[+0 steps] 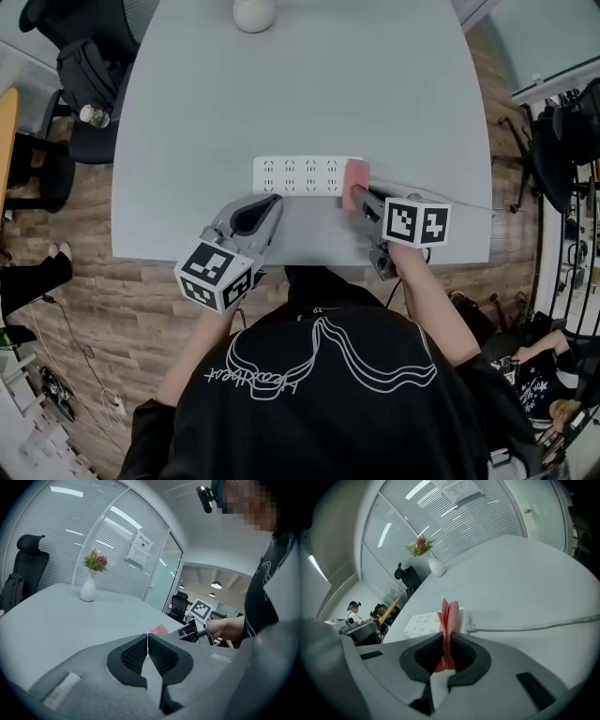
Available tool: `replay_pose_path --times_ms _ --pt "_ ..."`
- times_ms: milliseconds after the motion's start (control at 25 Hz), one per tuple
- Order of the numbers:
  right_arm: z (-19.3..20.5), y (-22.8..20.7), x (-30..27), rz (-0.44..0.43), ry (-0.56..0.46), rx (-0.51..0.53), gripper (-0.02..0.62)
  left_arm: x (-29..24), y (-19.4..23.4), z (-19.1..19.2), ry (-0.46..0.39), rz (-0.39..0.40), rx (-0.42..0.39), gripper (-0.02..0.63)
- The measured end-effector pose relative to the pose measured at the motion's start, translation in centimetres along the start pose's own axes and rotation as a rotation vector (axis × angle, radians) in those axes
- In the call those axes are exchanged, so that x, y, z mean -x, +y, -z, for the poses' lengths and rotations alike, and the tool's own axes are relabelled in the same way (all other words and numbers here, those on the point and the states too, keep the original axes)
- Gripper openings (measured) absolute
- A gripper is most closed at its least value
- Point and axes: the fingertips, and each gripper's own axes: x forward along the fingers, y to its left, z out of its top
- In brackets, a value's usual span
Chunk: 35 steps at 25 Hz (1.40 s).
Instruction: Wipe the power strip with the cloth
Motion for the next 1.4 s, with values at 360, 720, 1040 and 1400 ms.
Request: replay_pose_path --times_ms 360,720,1040,1400 --pt "0.2 -2.0 2.0 0.013 -0.048 0.007 0.041 -0.3 -1.7 0.1 0.009 0.001 -0.011 0.014" --pt "-0.9 1.5 5.3 -0.142 -0.241 0.192 0.04 1.5 -4.0 -0.1 -0.002 -0.003 -0.041 0.014" --pt "-0.4 6.7 11.4 -0.214 -0.437 0.397 0.04 4.3 -7.9 -1.2 -0.065 0.017 -0.07 0.014" --pt "3.7 10.2 18.9 -0.317 -0.537 0.429 0.04 7.8 -13.6 -1.7 -0.144 0.062 -0.098 0.014"
